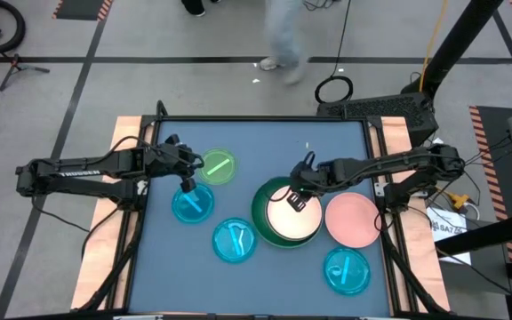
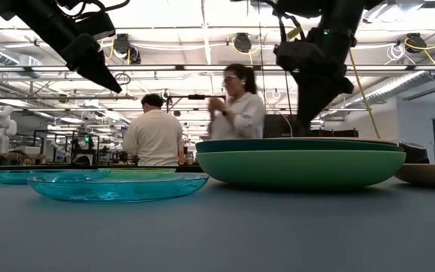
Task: Stack plastic plates
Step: Stack the pink plate on top of the white plate
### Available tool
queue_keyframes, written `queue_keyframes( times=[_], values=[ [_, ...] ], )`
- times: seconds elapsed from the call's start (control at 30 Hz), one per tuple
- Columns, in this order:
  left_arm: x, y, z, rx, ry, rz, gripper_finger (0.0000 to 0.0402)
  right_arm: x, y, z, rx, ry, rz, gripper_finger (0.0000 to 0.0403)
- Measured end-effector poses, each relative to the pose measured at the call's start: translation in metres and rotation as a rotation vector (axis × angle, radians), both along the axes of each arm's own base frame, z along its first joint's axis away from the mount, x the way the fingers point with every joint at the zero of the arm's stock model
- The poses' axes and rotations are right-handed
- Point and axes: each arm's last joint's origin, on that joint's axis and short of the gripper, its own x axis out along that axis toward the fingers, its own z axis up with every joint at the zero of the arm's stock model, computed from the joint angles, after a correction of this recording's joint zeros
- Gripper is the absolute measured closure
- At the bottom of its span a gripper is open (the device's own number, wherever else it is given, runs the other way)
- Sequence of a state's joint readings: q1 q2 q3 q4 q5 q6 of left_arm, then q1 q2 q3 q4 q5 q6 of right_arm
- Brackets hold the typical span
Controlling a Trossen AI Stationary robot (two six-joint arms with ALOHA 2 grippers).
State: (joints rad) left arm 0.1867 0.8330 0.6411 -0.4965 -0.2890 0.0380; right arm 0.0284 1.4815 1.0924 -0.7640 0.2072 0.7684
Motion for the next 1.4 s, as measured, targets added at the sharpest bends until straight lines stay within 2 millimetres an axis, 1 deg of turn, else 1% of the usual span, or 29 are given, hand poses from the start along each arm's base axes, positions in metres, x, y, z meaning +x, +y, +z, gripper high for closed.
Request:
queue_keyframes(
  times=[0.13, 0.27, 0.37, 0.5, 0.63, 0.7, 0.77, 0.87, 0.97, 1.07, 1.2, 1.3, 1.4],
  values=[
    [0.0, 0.0, 0.0, -0.002, -0.001, 0.002, 0.0273, -0.011, 0.001, -0.003, 0.065, 0.105, -0.081, 0.0328],
    [0.0, 0.0, 0.0, -0.002, -0.001, 0.002, 0.0273, -0.026, 0.002, -0.006, 0.135, 0.248, -0.204, 0.0328],
    [0.0, 0.0, 0.0, -0.002, -0.001, 0.002, 0.0273, -0.037, 0.002, -0.006, 0.142, 0.345, -0.303, 0.0328],
    [0.0, 0.0, 0.0, -0.002, -0.001, 0.002, 0.0273, -0.045, 0.002, -0.005, 0.137, 0.402, -0.405, 0.0328],
    [0.0, 0.0, 0.0, -0.002, -0.001, 0.002, 0.0273, -0.044, 0.001, -0.005, 0.127, 0.389, -0.434, 0.0328],
    [0.0, 0.0, 0.0, -0.002, -0.001, 0.002, 0.0273, -0.044, 0.0, -0.005, 0.091, 0.393, -0.397, 0.0328],
    [0.0, 0.0, 0.0, -0.002, -0.001, 0.002, 0.0273, -0.045, 0.0, -0.005, 0.067, 0.414, -0.305, 0.0328],
    [0.0, 0.0, 0.0, -0.002, -0.001, 0.002, 0.0273, -0.046, 0.0, -0.005, 0.056, 0.472, -0.088, 0.0328],
    [0.0, 0.0, 0.0, -0.002, -0.001, 0.002, 0.0273, -0.048, 0.002, -0.004, 0.077, 0.534, 0.177, 0.0328],
    [0.0, 0.0, 0.0, -0.002, -0.001, 0.002, 0.0273, -0.049, 0.002, -0.004, 0.057, 0.563, 0.355, 0.0328],
    [0.0, 0.0, 0.0, -0.002, -0.001, 0.001, 0.0273, -0.049, 0.0, -0.004, 0.024, 0.581, 0.467, 0.0327],
    [0.0, 0.0, 0.0, -0.002, -0.001, 0.001, 0.0273, -0.048, 0.0, -0.004, -0.008, 0.589, 0.481, 0.0321],
    [0.0, 0.0, 0.0, -0.002, -0.001, 0.001, 0.0273, -0.048, -0.001, -0.004, -0.01, 0.59, 0.484, 0.0304]
  ],
)
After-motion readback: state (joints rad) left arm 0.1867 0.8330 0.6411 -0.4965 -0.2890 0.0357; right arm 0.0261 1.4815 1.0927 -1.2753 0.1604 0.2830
